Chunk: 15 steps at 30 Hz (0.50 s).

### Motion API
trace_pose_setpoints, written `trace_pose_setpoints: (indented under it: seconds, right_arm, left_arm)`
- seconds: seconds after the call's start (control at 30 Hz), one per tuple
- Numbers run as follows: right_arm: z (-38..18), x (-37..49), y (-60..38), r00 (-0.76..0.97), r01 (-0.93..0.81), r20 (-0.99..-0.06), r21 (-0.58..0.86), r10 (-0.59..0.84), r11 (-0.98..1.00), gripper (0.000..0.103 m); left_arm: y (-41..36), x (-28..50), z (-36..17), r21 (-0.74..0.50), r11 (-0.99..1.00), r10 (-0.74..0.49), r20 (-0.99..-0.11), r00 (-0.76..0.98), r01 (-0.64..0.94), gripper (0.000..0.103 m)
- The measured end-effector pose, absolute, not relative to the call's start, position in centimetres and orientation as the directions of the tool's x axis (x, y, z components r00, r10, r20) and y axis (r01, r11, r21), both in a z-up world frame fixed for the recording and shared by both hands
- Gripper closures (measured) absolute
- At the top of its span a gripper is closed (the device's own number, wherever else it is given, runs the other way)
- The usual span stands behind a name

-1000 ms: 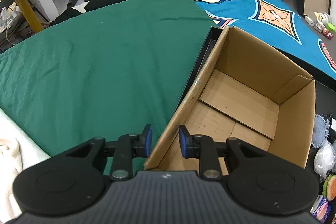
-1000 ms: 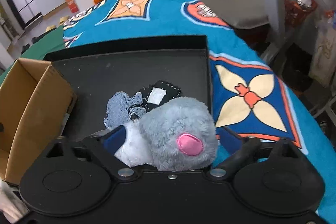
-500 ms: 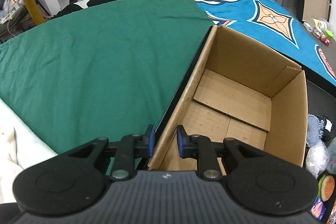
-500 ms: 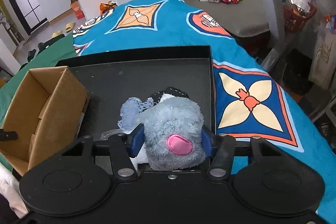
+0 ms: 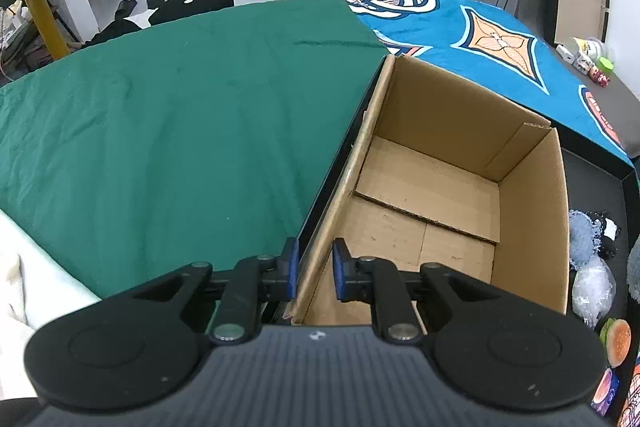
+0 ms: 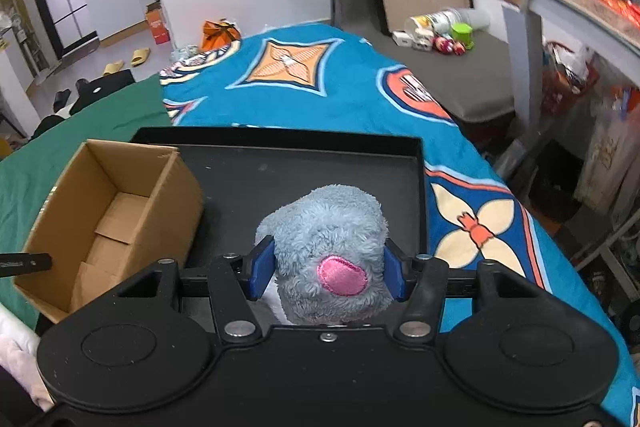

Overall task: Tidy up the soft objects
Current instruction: 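Carry the grey mouse with the right gripper into the cardboard box and release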

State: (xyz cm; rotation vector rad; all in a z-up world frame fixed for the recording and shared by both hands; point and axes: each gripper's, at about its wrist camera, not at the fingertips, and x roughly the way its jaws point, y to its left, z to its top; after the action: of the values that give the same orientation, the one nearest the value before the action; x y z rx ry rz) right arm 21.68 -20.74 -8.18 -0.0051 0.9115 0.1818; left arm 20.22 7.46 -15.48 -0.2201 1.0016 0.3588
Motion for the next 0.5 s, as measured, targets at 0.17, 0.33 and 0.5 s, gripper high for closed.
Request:
trace_pose_setpoints:
  seconds: [0.17,0.33,0.5]
  right_arm:
    - [-6.6,21.4,-18.6,0.628,-0.198,-0.763,0.035,0.154,0.979,0.049]
    - [-5.1,21.1,-16.7,0.651,-0.222,-0.742,0.016,0.16,0.975,0.049]
    - [-4.3,21.2,-14.7,0.667,-0.245,-0.725,0.006,0.173,0.969,0.049]
  left_arm:
    - [7.2,19.8,-15.2,-0.004,0.931,0.201,-0.829,0.521,-0.366,0.087]
    - [7.9,19.7,-15.1,-0.038,0.931,0.178,-0.822,0.542,-0.363,0.087]
    - [7.9,19.6,-15.2,-0.05,0.94,0.158,-0.812,0.562,-0.337,0.087]
